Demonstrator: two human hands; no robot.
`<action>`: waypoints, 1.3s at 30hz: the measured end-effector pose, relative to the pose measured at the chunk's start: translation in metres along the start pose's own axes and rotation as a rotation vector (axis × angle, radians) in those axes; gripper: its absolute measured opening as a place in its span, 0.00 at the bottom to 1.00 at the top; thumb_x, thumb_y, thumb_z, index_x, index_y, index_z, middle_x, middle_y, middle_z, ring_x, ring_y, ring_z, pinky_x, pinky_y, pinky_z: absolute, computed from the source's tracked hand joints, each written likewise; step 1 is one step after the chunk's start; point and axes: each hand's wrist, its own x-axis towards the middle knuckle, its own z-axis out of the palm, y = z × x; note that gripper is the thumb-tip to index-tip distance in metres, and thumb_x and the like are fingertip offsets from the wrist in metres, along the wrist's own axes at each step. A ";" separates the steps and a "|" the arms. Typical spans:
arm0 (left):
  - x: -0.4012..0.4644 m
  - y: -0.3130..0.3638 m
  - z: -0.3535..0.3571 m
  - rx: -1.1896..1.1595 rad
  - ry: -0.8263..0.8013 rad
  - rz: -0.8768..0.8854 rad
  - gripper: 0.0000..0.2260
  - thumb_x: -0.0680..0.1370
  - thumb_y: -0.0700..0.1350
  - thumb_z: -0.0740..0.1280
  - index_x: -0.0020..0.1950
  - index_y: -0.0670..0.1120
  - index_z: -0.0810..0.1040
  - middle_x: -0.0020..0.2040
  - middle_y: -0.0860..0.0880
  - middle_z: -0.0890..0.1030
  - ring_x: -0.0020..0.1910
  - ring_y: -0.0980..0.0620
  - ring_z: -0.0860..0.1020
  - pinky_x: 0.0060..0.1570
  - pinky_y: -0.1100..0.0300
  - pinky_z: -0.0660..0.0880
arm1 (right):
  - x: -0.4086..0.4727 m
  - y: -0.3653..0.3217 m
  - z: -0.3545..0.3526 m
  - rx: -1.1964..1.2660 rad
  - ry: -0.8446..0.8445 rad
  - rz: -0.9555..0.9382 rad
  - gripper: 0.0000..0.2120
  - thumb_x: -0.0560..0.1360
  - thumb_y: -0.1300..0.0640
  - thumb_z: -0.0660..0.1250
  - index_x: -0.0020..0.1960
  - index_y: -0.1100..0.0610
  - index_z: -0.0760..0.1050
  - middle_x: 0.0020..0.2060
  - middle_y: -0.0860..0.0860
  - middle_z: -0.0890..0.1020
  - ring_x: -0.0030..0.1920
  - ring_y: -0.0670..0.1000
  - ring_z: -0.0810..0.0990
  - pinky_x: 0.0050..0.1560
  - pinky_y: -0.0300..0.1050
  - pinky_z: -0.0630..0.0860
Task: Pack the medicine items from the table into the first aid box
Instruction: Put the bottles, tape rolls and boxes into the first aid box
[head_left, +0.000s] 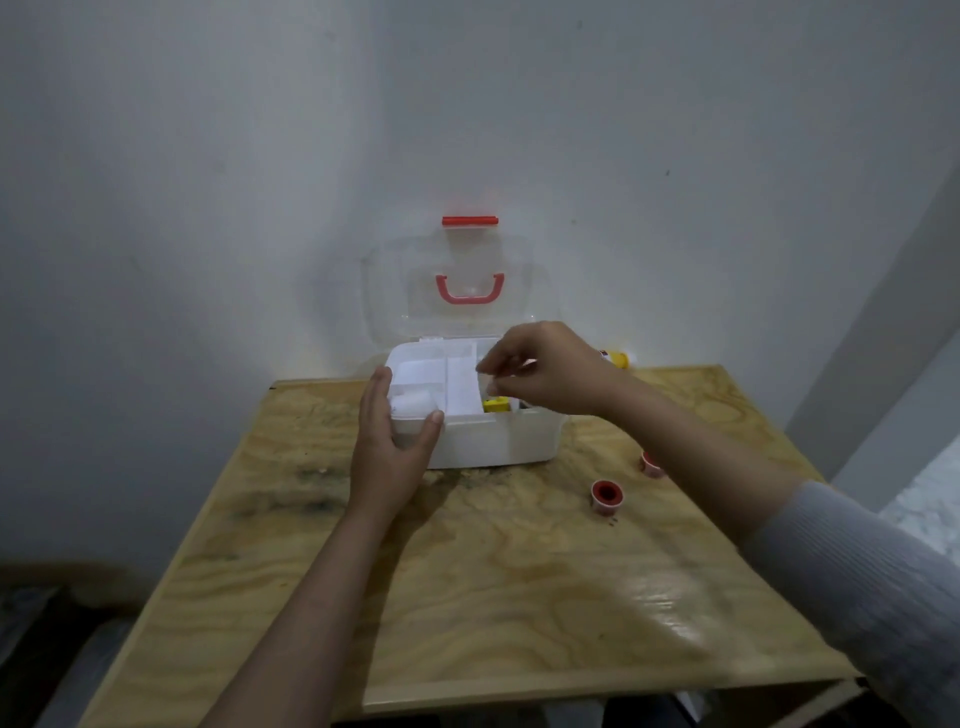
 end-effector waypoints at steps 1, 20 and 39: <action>0.000 0.000 0.000 -0.006 0.002 -0.001 0.33 0.74 0.55 0.67 0.75 0.57 0.55 0.76 0.55 0.59 0.72 0.55 0.61 0.66 0.51 0.70 | -0.014 0.006 -0.009 -0.015 0.007 0.019 0.09 0.69 0.60 0.73 0.49 0.57 0.83 0.44 0.51 0.85 0.43 0.47 0.82 0.45 0.37 0.79; -0.001 0.002 0.003 -0.004 0.047 0.018 0.30 0.75 0.49 0.67 0.74 0.52 0.59 0.76 0.52 0.60 0.73 0.53 0.61 0.68 0.57 0.64 | -0.142 0.130 0.012 -0.243 0.269 0.316 0.12 0.70 0.58 0.69 0.52 0.50 0.76 0.49 0.44 0.75 0.35 0.47 0.77 0.38 0.46 0.77; -0.001 0.003 0.002 0.004 0.030 0.011 0.31 0.75 0.49 0.67 0.75 0.51 0.59 0.76 0.52 0.60 0.72 0.55 0.60 0.59 0.73 0.61 | -0.136 0.108 0.026 -0.053 -0.017 0.221 0.10 0.67 0.49 0.74 0.48 0.42 0.79 0.48 0.49 0.74 0.47 0.44 0.77 0.49 0.36 0.75</action>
